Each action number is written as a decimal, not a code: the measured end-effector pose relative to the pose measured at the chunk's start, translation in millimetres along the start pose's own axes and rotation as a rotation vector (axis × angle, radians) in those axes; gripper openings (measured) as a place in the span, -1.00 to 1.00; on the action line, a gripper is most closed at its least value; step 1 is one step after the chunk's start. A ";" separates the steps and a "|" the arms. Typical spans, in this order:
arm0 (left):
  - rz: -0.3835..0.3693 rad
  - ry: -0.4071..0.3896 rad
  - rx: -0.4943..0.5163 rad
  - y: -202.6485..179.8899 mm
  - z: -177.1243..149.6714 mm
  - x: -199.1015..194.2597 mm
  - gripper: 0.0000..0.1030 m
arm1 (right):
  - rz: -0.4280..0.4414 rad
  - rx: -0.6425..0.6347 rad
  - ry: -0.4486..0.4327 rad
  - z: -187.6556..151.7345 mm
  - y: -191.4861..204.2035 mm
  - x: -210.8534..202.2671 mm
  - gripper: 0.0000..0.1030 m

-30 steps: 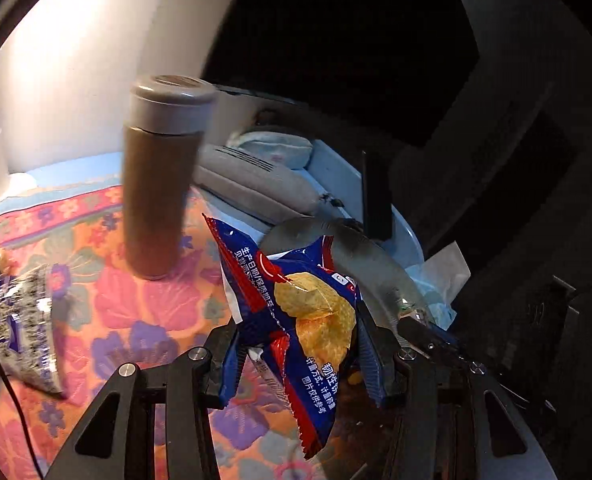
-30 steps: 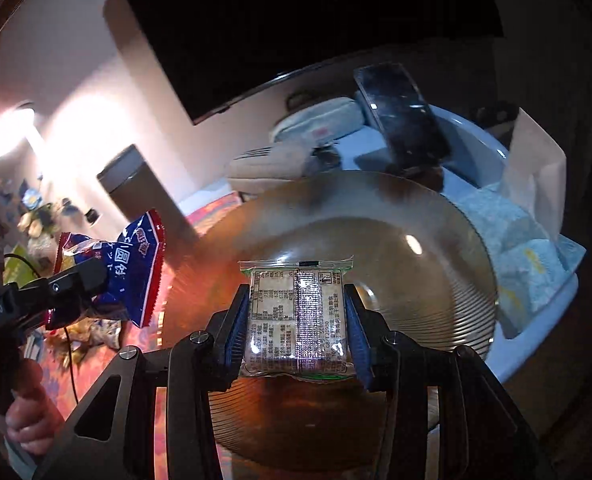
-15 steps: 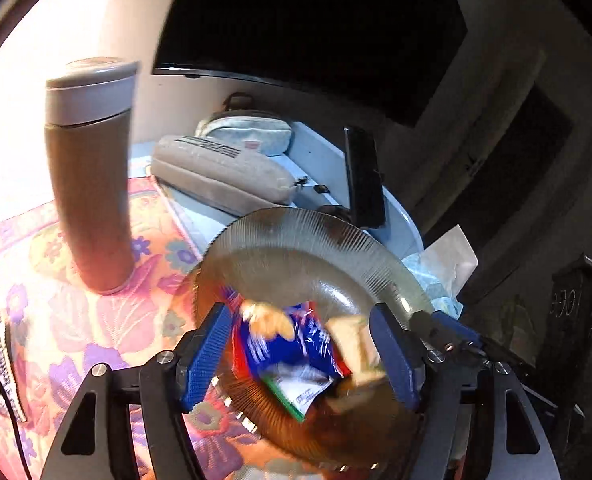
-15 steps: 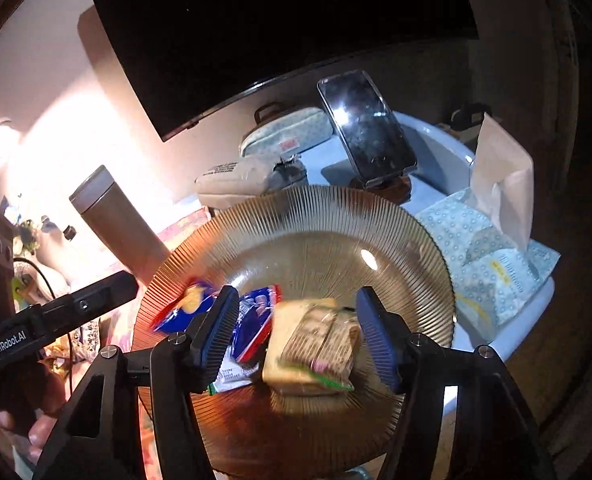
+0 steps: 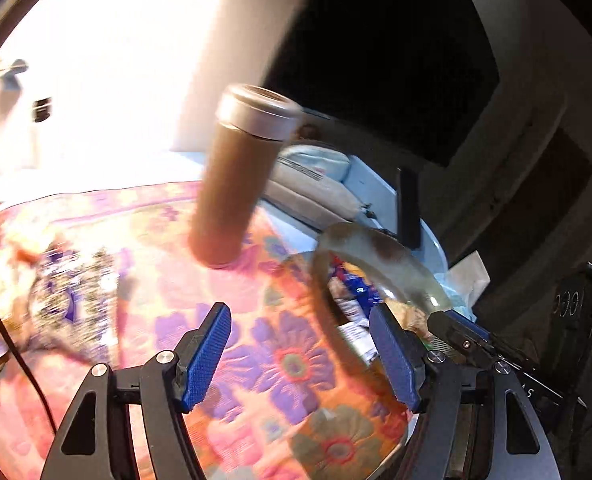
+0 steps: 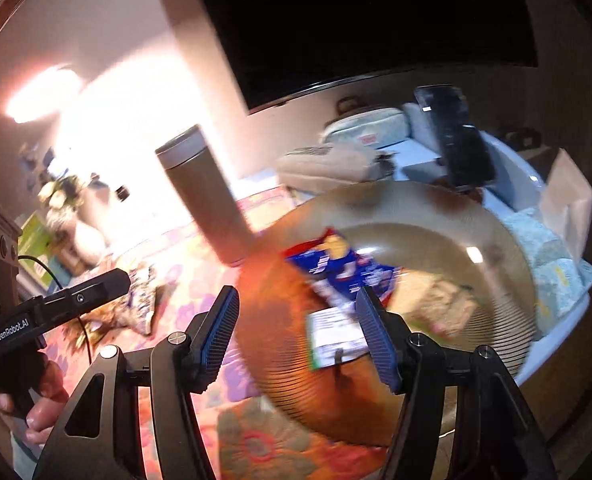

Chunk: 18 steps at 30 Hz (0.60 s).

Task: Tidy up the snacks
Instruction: 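Move both tools back toward the remaining snacks on the blanket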

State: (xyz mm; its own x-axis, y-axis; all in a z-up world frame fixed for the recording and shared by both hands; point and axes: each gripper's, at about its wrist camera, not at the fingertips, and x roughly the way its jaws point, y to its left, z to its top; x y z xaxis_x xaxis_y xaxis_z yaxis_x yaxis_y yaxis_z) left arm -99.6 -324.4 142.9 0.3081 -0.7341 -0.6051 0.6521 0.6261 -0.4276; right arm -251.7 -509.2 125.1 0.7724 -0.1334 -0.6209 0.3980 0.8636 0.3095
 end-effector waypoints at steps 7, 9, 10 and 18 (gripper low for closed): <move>0.076 -0.058 -0.095 56.5 -21.9 -62.2 0.33 | 0.079 -0.086 0.054 -14.9 51.9 7.1 0.19; 0.106 -0.075 -0.114 70.6 -27.0 -79.6 0.33 | 0.089 -0.118 0.058 -18.6 66.8 6.1 0.18; 0.126 -0.086 -0.122 78.7 -29.7 -90.0 0.33 | 0.094 -0.137 0.059 -21.0 75.0 6.2 0.18; 0.264 -0.174 -0.208 139.3 -52.1 -164.6 0.33 | 0.157 -0.232 0.109 -38.9 129.1 20.7 0.19</move>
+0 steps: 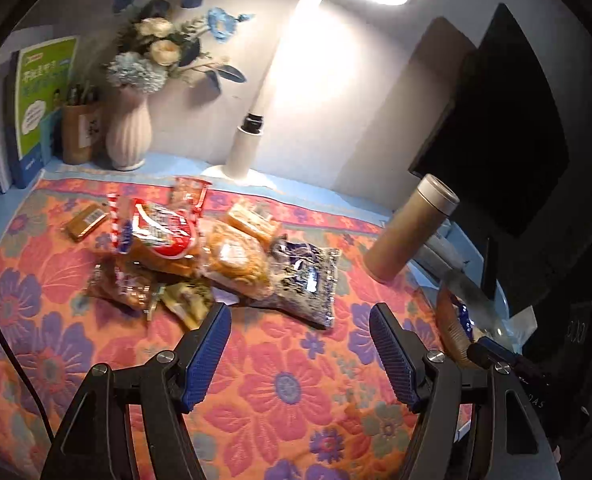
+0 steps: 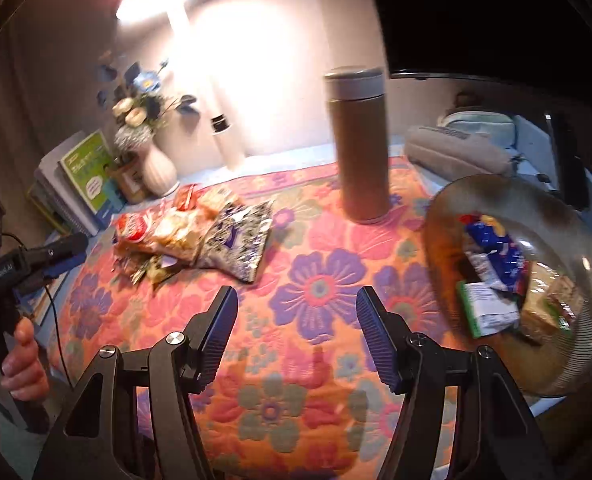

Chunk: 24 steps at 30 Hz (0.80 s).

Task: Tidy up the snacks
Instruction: 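Move both tools back toward the remaining snacks on the blanket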

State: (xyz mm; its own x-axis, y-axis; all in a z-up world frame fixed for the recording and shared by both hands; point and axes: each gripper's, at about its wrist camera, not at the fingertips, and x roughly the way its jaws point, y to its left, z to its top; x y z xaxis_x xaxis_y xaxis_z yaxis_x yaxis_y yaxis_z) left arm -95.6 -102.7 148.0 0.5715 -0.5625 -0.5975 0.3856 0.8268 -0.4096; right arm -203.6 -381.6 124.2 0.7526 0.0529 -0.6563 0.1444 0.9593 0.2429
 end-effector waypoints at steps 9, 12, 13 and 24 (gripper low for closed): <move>0.105 -0.081 -0.126 85.0 -3.9 -40.1 0.33 | 0.054 -0.115 0.055 -0.6 58.4 34.7 0.19; 0.129 -0.089 -0.160 107.6 -8.5 -41.9 0.33 | 0.082 -0.150 0.057 -1.2 76.6 47.4 0.19; 0.138 -0.088 -0.171 115.0 -11.4 -41.4 0.33 | 0.091 -0.160 0.058 -2.1 81.8 51.4 0.19; 0.148 -0.049 -0.224 157.1 -23.3 -18.6 0.33 | 0.183 -0.220 0.114 -11.6 109.9 101.0 0.19</move>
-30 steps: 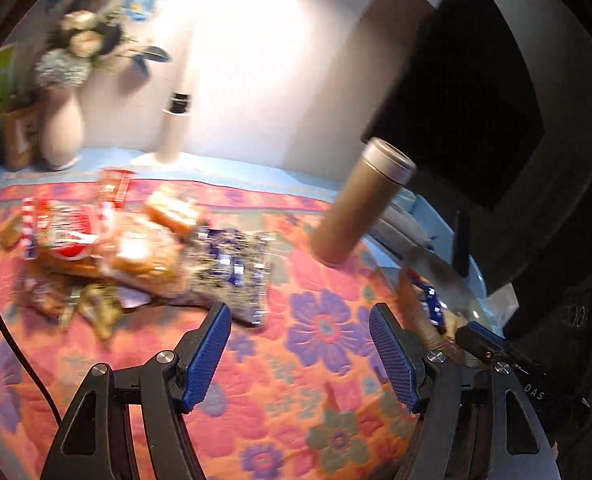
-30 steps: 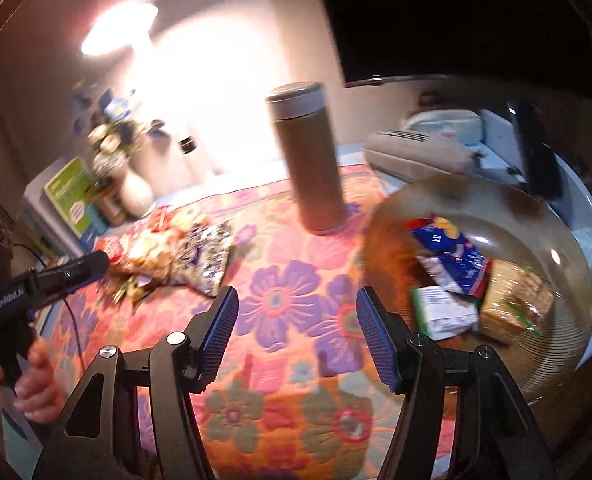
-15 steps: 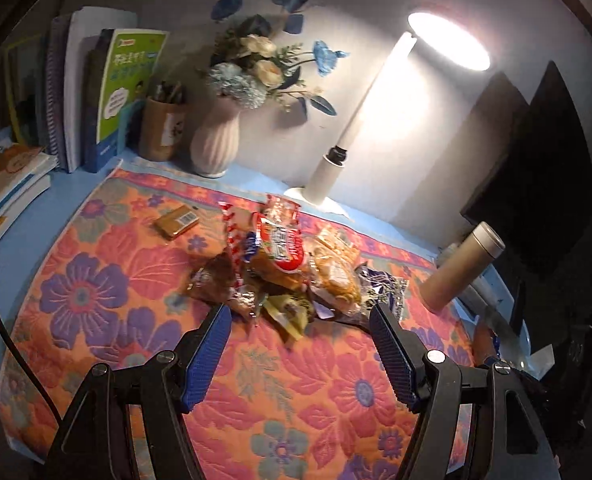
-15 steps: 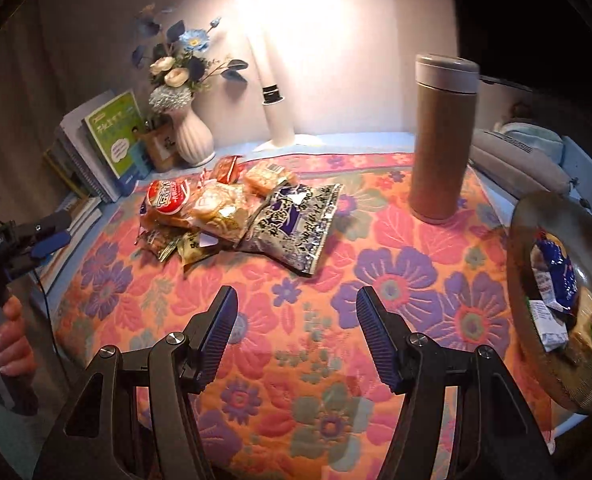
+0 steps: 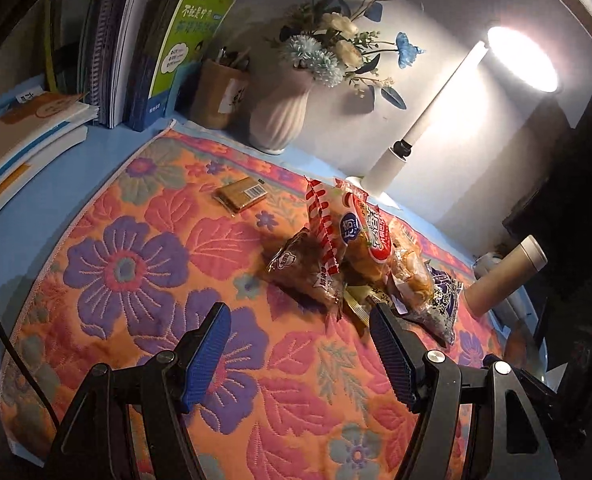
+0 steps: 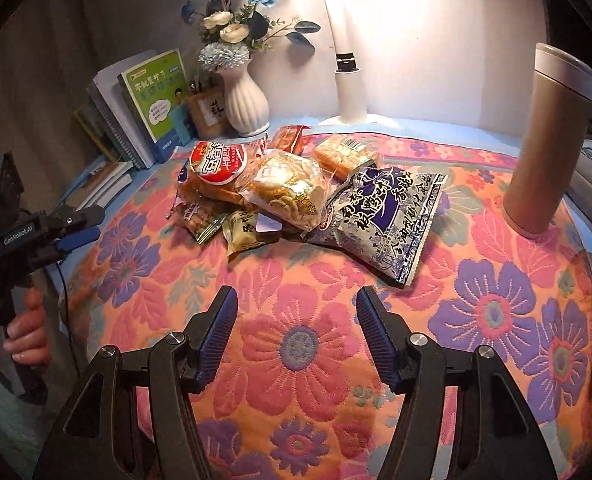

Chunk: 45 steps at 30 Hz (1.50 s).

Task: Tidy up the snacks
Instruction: 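Move both tools back toward the remaining snacks on the blanket, then grasp the wrapped brown cake bar with the left tool while the right tool grasps the printed bag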

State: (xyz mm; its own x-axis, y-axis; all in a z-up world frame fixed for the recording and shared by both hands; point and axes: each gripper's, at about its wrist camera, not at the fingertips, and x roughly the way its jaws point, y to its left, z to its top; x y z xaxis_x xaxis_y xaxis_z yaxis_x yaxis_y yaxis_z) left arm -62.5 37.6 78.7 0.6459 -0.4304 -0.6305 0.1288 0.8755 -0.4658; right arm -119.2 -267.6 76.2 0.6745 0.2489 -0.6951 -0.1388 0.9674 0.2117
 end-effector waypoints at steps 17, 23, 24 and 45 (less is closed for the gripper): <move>0.230 0.031 0.179 17.1 86.6 100.0 0.36 | -0.040 0.162 0.046 31.1 -82.4 38.0 0.39; 0.269 0.109 0.218 32.8 98.6 154.1 0.36 | -0.063 0.154 0.083 46.2 -93.4 60.2 0.48; 0.270 0.116 0.224 33.4 100.0 160.0 0.36 | -0.057 0.166 0.094 47.6 -95.3 64.1 0.51; 0.277 0.126 0.425 21.1 107.5 198.5 -0.29 | -0.015 0.201 0.084 63.2 -76.2 105.3 0.28</move>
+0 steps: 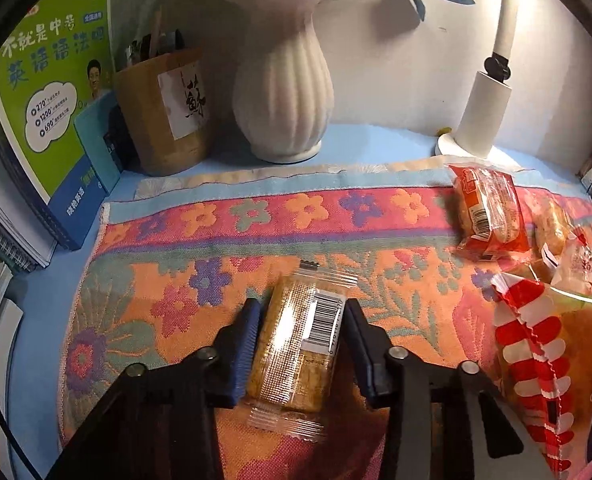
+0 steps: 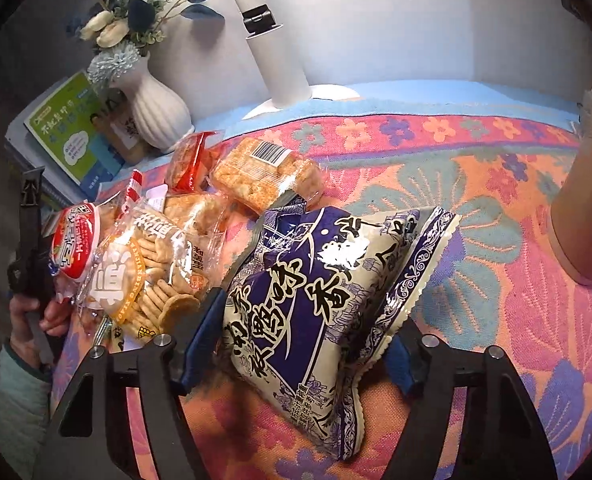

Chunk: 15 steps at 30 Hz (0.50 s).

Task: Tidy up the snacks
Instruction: 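Grasp the wrapped brown cake bar with the left tool while the right tool grasps the printed bag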

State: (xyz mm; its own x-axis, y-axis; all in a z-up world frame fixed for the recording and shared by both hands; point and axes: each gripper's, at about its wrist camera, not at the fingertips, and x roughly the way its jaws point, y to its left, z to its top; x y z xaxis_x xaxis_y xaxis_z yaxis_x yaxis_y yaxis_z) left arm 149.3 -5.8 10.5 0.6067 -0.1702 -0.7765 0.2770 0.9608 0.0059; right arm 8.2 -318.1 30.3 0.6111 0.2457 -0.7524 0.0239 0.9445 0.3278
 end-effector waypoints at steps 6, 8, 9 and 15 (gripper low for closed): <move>0.017 -0.043 -0.019 -4.2 -12.1 -24.9 -0.31 | -0.072 -0.035 -0.047 -8.4 1.4 -21.7 0.10; 0.007 -0.059 -0.047 -1.5 -18.2 -39.8 -0.31 | -0.085 -0.028 -0.050 -13.7 -3.4 -30.8 0.08; 0.011 -0.075 -0.057 -1.0 -22.4 -50.7 -0.31 | -0.084 -0.013 -0.052 -18.0 -8.2 -37.0 0.08; -0.006 -0.129 -0.092 -8.1 -48.9 -105.7 -0.31 | -0.038 0.059 -0.052 -44.0 -28.1 -72.8 0.08</move>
State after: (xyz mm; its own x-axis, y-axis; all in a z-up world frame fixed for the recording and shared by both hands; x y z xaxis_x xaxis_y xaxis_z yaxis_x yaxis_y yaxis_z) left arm 46.5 15.1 61.7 0.6975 -0.1969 -0.6890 0.2150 0.9747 -0.0609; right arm -71.7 -352.8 50.8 0.6491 0.1963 -0.7349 0.0941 0.9380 0.3337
